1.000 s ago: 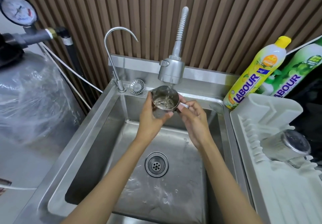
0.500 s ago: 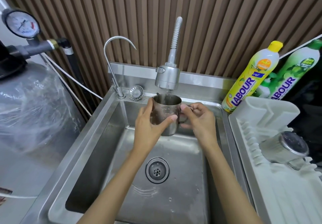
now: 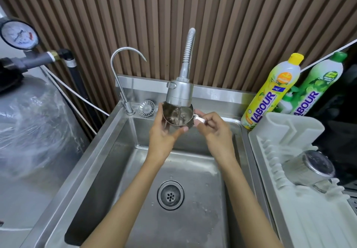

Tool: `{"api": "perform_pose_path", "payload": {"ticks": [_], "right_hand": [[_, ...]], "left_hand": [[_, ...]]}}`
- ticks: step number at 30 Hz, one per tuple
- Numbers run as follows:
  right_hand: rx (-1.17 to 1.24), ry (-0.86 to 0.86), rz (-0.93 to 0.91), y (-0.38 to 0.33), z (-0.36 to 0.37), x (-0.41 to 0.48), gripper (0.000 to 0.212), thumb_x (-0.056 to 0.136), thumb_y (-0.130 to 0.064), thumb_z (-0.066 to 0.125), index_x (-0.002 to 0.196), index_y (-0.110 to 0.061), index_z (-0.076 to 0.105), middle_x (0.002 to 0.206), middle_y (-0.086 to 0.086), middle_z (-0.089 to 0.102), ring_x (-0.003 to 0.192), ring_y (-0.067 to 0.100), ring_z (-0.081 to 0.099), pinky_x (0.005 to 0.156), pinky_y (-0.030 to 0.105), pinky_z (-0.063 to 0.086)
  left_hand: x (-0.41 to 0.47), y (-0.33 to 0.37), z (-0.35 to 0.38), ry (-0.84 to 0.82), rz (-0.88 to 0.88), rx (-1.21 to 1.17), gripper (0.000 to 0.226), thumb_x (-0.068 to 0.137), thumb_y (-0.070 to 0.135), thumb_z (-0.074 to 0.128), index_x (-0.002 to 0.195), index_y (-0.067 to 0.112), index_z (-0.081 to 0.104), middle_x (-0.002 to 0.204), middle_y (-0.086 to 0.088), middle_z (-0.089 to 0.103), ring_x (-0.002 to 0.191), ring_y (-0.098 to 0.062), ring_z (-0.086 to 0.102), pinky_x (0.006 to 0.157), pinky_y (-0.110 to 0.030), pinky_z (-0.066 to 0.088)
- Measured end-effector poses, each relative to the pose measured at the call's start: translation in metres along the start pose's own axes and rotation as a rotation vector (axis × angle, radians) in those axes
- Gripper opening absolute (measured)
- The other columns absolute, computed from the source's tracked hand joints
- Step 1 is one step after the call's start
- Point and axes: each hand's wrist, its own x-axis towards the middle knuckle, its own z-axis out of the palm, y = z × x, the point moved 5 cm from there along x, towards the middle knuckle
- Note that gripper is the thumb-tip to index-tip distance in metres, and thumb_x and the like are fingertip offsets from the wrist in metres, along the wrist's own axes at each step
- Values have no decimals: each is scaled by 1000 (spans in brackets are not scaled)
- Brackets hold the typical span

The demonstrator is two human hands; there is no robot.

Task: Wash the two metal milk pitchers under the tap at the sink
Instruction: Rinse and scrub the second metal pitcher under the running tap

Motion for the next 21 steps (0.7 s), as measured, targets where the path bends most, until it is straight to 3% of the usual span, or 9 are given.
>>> {"api": "perform_pose_path", "payload": {"ticks": [2, 4, 6, 8, 11, 14, 17, 19, 21], "right_hand": [[162, -69, 87, 13, 7, 0, 20, 87, -8, 61, 74, -11, 47, 113, -4, 68, 96, -6, 63, 91, 18, 45], [294, -118, 164, 25, 14, -2, 19, 88, -8, 60, 73, -12, 49, 103, 1, 69, 99, 8, 62, 101, 35, 45], [401, -146, 229, 30, 16, -4, 18, 89, -9, 59, 73, -12, 52, 90, 4, 67, 96, 18, 60, 97, 44, 49], [410, -143, 263, 31, 15, -7, 16, 90, -13, 58, 74, -12, 54, 90, 8, 67, 94, 23, 63, 85, 46, 56], [298, -66, 273, 23, 8, -7, 17, 89, -21, 61, 76, -10, 55, 91, 14, 70, 80, 24, 70, 69, 41, 60], [146, 34, 245, 9, -2, -3, 20, 86, -24, 66, 78, -8, 57, 84, 11, 72, 66, 18, 71, 56, 36, 60], [-72, 115, 157, -5, -14, 0, 25, 84, -26, 67, 76, -5, 57, 77, 14, 70, 71, 27, 71, 57, 42, 60], [-273, 170, 28, -18, -19, 0, 25, 83, -31, 67, 71, -12, 56, 73, 12, 69, 74, 32, 67, 65, 46, 58], [-372, 200, -61, -31, -18, -3, 23, 83, -29, 67, 72, -14, 54, 71, 8, 66, 72, 29, 63, 68, 40, 54]], "left_hand": [[-3, 4, -8, 65, 93, 113, 90, 66, 2, 80, 140, 28, 36, 131, 9, 53, 124, -7, 49, 110, -23, 35], [-9, 13, -13, 116, 175, 261, 89, 67, 6, 81, 137, 34, 34, 125, 21, 45, 118, 5, 43, 104, -8, 29], [-14, 21, -15, 125, 227, 366, 90, 67, 8, 82, 139, 29, 32, 126, 14, 41, 112, 10, 40, 95, 4, 25], [-15, 26, -17, 127, 252, 445, 90, 65, 14, 84, 140, 23, 36, 123, 9, 42, 110, 4, 43, 90, 4, 28], [-17, 28, -17, 166, 191, 531, 92, 62, 37, 85, 140, 16, 42, 115, 7, 45, 108, -3, 43, 89, -7, 32], [-20, 27, -12, 188, 96, 532, 87, 63, 45, 81, 137, 15, 47, 107, 8, 45, 98, -2, 42, 82, -5, 26], [-16, 22, -6, 67, -24, 387, 64, 60, 45, 84, 115, 23, 62, 96, 11, 58, 86, -1, 56, 76, -6, 37], [-12, 16, 0, -35, -126, 212, 49, 58, 39, 85, 102, 30, 66, 95, 7, 71, 92, -4, 66, 87, -16, 47], [-9, 11, 7, -81, -198, -3, 48, 66, 14, 82, 111, 20, 65, 98, 0, 74, 93, -7, 68, 86, -18, 50]]}}
